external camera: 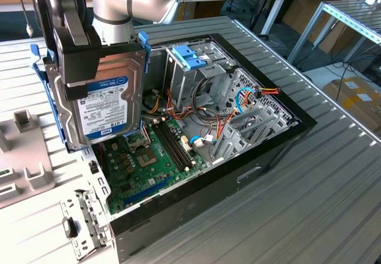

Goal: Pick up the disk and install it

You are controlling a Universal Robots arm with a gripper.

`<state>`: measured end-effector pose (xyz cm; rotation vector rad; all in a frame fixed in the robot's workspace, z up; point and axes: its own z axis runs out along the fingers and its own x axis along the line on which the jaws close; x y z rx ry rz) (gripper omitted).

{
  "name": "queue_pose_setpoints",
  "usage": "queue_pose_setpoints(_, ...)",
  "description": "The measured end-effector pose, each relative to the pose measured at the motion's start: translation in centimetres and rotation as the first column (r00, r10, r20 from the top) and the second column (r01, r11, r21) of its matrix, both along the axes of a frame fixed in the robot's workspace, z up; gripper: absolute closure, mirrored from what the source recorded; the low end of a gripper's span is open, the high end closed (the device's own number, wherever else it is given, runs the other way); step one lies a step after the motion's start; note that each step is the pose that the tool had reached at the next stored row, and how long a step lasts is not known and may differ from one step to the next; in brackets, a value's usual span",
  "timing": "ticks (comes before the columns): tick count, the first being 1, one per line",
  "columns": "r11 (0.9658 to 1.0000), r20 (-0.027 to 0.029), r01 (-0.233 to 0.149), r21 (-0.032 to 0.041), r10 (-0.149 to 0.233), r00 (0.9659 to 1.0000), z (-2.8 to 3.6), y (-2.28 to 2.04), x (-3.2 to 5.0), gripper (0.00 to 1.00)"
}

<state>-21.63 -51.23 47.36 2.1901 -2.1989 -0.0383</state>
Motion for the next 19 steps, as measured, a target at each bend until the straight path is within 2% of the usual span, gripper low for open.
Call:
queue_pose_setpoints(3, 1.0, 0.0, 0.0, 0.0001, 0.0, 1.0, -0.01, -0.24, 0.05, 0.63)
queue_pose_setpoints(7, 1.0, 0.0, 0.0, 0.0, 0.0, 1.0, -0.01, -0.8, 0.17, 0.63)
queue_pose_setpoints(19, 1.0, 0.0001, 0.0, 0.0001, 0.0, 1.0, -0.03, -1.77, 0.38, 0.63)
